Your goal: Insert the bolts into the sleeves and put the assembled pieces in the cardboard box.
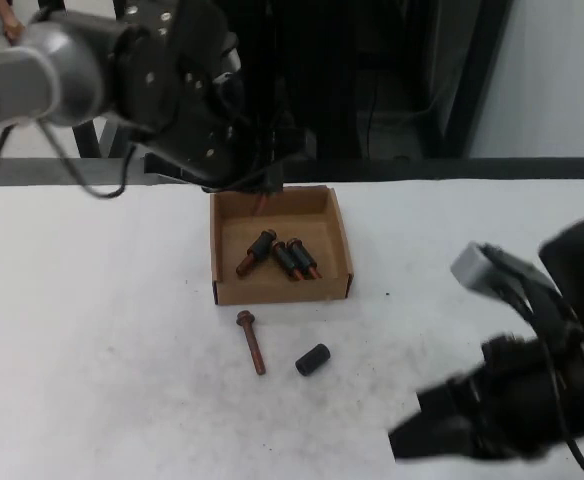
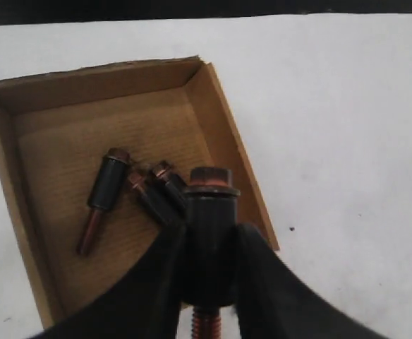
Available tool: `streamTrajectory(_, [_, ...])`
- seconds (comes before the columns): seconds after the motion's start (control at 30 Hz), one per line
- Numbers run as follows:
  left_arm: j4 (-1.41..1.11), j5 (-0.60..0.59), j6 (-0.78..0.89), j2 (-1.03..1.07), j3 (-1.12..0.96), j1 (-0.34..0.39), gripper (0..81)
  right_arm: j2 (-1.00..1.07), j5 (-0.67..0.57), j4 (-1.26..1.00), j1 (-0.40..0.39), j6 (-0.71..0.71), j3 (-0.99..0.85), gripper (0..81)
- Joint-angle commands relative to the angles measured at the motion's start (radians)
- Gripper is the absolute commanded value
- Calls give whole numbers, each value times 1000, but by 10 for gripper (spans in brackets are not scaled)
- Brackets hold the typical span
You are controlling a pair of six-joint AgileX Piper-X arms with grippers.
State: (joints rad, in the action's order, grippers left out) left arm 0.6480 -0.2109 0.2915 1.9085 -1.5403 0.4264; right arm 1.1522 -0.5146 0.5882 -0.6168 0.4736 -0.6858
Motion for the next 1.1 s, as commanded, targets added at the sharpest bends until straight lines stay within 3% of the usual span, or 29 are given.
streamTrajectory(0.0, [28, 18, -9, 10, -39, -1, 8, 69, 4, -37, 44, -9, -67, 2])
streamTrajectory(0.2, [107, 39, -4, 129, -182, -25, 8, 210, 22, -70, 99, -14, -181, 4])
streamTrajectory(0.27, [133, 47, -1, 163, -214, -35, 8, 263, 24, -70, 111, -35, -218, 52])
streamTrajectory(0.33, [157, 48, -1, 188, -241, -45, 8, 311, 27, -70, 120, -35, -252, 143])
streamTrajectory(0.4, [165, 20, -1, 212, -257, -57, 20, 358, 29, -70, 120, -26, -285, 299])
streamTrajectory(0.5, [164, -30, -1, 238, -282, -75, 166, 426, 29, -70, 121, 26, -326, 491])
streamTrajectory(0.67, [164, -40, 78, 260, -286, -95, 482, 500, -7, -79, 121, 72, -368, 465])
streamTrajectory(1.07, [135, -189, 121, 277, -309, -125, 481, 593, 24, -220, 121, 245, -373, 465])
